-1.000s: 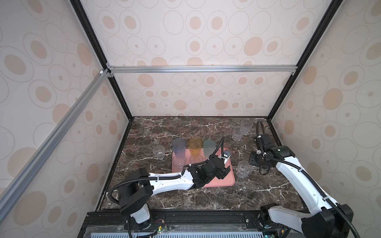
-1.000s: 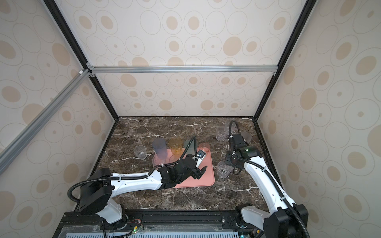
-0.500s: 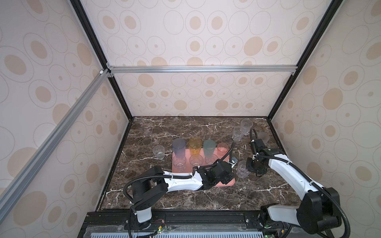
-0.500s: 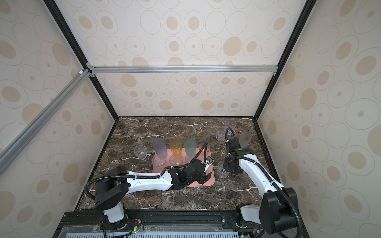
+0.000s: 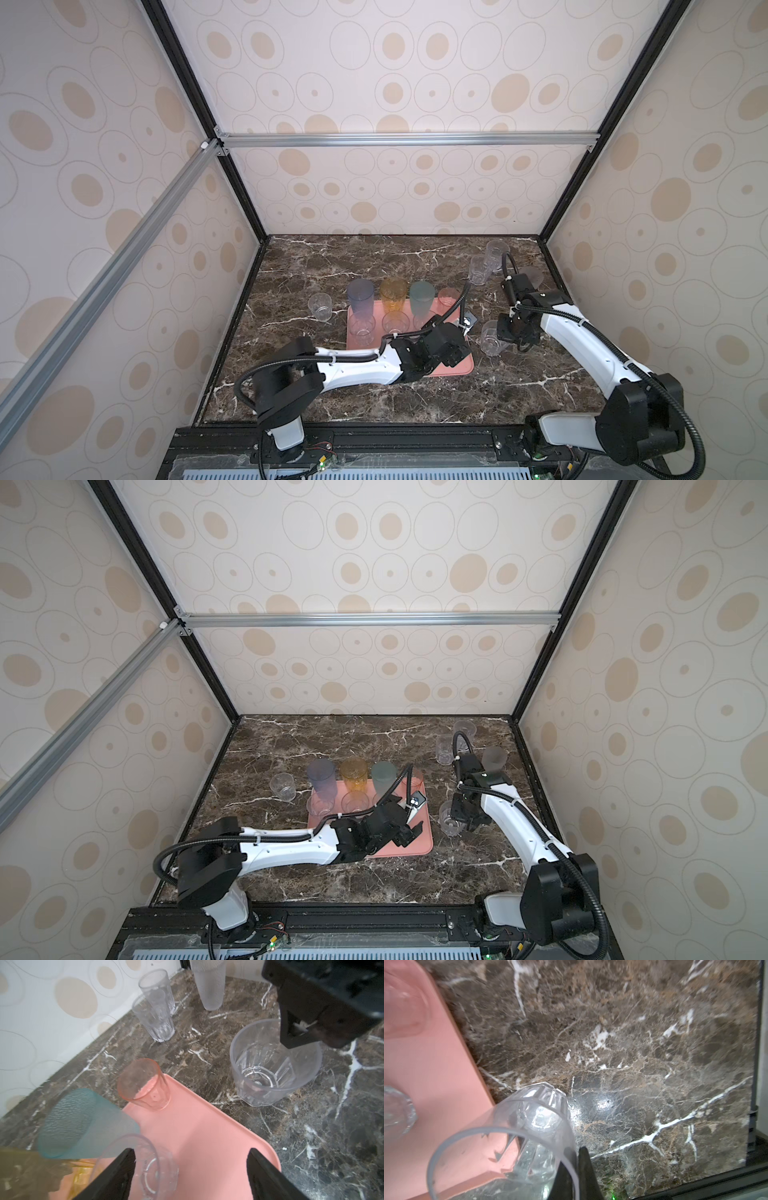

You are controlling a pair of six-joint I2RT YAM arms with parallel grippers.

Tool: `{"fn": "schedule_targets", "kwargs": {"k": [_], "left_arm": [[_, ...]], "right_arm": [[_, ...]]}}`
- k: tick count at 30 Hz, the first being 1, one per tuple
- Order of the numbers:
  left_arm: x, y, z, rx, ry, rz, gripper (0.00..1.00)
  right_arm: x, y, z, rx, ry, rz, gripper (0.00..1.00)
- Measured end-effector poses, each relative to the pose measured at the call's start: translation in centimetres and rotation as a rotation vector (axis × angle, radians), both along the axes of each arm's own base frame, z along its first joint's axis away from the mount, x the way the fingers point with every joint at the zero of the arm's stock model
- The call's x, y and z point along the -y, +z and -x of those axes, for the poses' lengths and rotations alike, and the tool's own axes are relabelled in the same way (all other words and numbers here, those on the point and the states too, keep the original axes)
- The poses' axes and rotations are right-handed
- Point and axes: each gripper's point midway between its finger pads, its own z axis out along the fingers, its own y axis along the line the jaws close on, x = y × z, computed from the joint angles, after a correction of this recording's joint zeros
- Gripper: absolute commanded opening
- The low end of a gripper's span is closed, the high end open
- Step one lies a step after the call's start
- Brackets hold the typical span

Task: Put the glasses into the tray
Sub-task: 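Carry the clear glass over the tray with the right gripper, then lower the clear glass onto the tray and open the right gripper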

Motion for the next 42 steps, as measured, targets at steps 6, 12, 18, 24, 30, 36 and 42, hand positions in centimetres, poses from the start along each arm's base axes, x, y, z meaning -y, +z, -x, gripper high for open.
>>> {"fn": "schedule_targets", "kwargs": {"k": [6, 12, 18, 24, 30, 36, 42], "left_arm": [[-6.2, 7.7, -2.4, 0.102, 0.122, 0.157, 0.86], [-11.7, 8.2, -4.0, 0.131, 0.237, 0.167, 0.87], [-14.6, 5.2, -3.5, 0.093, 0.274, 0.116, 0.86], [-15.1, 4.1, -3.2, 0.069, 0.281, 0.116, 0.86], [-15.1, 4.0, -3.1, 0.066, 0.280, 0.117, 0.86], [-15.1, 3.8, -3.1, 0.061, 0.279, 0.117, 0.86], [-15.0, 3.4, -3.0, 0.050, 0.276, 0.114, 0.86]], "right_arm": [[-2.5, 3.5, -1.2, 0.054, 0.097, -0.014, 0.00], [-7.1, 3.1, -1.8, -0.006, 0.238, -0.019, 0.00], [-9.0, 0.6, -2.5, -0.081, 0.282, 0.000, 0.00], [-10.5, -1.1, -3.8, -0.104, 0.298, -0.007, 0.00], [-10.9, -2.8, -4.8, -0.126, 0.303, 0.004, 0.00], [-11.0, -3.3, -5.4, -0.129, 0.315, 0.025, 0.00], [-11.0, -3.4, -6.0, -0.121, 0.328, 0.038, 0.00]]}}
